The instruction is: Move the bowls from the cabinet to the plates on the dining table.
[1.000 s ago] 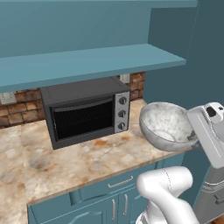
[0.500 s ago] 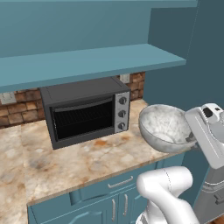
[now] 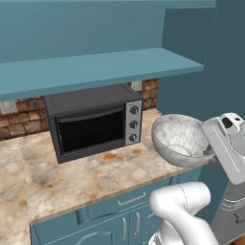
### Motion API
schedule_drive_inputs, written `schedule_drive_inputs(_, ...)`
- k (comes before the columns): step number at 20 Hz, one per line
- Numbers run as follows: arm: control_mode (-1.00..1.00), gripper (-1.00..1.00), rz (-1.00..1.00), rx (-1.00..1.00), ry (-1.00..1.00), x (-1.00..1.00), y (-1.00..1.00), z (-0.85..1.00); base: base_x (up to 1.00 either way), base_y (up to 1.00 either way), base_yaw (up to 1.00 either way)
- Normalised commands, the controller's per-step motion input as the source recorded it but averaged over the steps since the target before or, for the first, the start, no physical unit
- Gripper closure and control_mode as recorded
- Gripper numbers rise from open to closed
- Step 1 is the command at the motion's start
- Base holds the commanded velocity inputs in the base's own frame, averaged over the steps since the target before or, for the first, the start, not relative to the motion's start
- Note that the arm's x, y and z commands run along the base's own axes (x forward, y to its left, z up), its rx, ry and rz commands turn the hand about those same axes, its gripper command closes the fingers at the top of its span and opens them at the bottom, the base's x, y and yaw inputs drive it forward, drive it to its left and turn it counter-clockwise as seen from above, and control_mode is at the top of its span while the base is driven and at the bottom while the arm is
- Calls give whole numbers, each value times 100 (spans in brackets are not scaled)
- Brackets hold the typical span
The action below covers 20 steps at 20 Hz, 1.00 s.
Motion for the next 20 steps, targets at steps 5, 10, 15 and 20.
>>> schedule_drive_inputs(5, 100, 100, 0, 0, 0, 0, 0, 0, -2, -1, 0)
schedule_drive_inputs(10, 100, 100, 0, 0, 0, 0, 0, 0, -29, -15, 0)
schedule_drive_inputs(15, 100, 100, 0, 0, 0, 0, 0, 0, -41, -27, 0)
schedule_drive_inputs(20, 100, 100, 0, 0, 0, 0, 0, 0, -42, -28, 0)
